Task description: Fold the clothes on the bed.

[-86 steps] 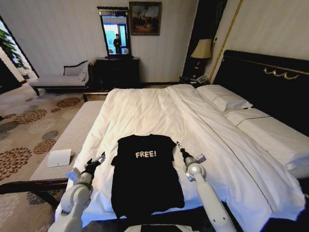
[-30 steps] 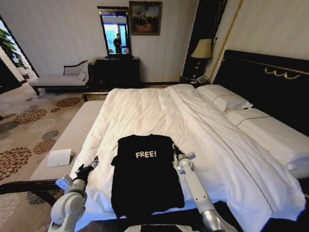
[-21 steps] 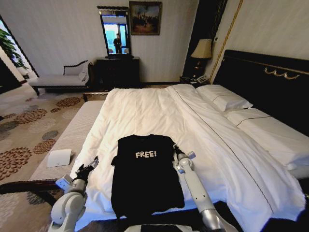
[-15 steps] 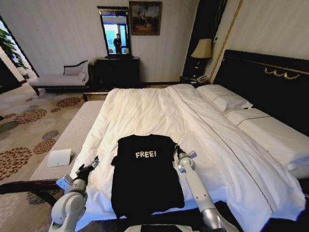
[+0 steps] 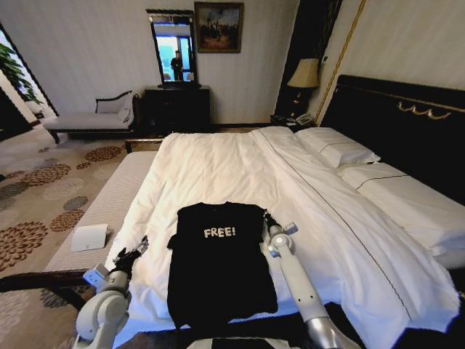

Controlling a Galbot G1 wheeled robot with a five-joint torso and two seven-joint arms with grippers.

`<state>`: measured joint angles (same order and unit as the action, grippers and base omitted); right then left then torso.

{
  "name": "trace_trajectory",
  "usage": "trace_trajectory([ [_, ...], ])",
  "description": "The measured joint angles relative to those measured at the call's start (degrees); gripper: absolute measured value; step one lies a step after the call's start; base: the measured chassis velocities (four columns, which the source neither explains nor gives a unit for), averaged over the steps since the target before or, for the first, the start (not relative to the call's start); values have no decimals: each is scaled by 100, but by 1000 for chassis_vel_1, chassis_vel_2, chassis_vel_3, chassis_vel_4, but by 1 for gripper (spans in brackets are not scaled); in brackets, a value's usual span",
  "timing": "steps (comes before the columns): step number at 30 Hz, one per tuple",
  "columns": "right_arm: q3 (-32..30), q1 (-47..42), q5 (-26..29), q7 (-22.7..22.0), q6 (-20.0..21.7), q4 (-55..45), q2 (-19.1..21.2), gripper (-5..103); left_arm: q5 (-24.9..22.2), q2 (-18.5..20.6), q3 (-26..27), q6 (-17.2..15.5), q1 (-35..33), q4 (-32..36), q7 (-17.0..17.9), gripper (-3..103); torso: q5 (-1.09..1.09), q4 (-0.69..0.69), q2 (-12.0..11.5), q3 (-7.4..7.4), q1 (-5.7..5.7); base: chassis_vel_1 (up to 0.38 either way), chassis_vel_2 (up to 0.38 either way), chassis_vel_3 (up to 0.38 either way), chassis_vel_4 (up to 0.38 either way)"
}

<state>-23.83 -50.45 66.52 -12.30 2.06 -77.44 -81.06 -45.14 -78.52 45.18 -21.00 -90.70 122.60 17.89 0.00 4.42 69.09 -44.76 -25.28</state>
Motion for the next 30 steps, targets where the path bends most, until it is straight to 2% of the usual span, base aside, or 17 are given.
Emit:
trace_trajectory([
  [5,146,-98,-333,112,-62,-153,18,0,0,-4,6,0,-16,7,0,100,0,0,0,0,0,0,0,0,0],
  [8,400,-156,-727,271,-179,-114,51,0,3,-24,6,1,-24,-1,0,100,0,0,0,0,1,0,0,0,0],
  [14,825,-238,-1113,509,-414,-75,31,0,14,-41,4,4,-31,-40,0,100,-1,0,0,0,1,0,0,0,0],
  [19,1388,-317,-1459,629,-629,67,-120,0,20,-56,-2,7,-17,-84,0,100,0,-1,0,0,1,0,0,0,0],
  [24,1584,-333,-1617,628,-755,190,-243,0,45,-101,-37,9,-15,-115,0,100,-1,-1,0,0,0,0,0,0,0],
  [25,1599,-374,-1603,627,-776,133,-256,5,48,-112,-39,10,-15,-122,0,100,0,-1,0,0,0,0,0,0,0],
  [26,1599,-374,-1603,627,-776,133,-256,5,48,-112,-39,10,-15,-122,0,100,0,-1,0,0,0,0,0,0,0],
  [30,1509,-700,-1253,617,-779,-565,-172,27,47,-115,-7,21,-13,-156,-4,100,0,0,0,0,1,0,0,0,0],
])
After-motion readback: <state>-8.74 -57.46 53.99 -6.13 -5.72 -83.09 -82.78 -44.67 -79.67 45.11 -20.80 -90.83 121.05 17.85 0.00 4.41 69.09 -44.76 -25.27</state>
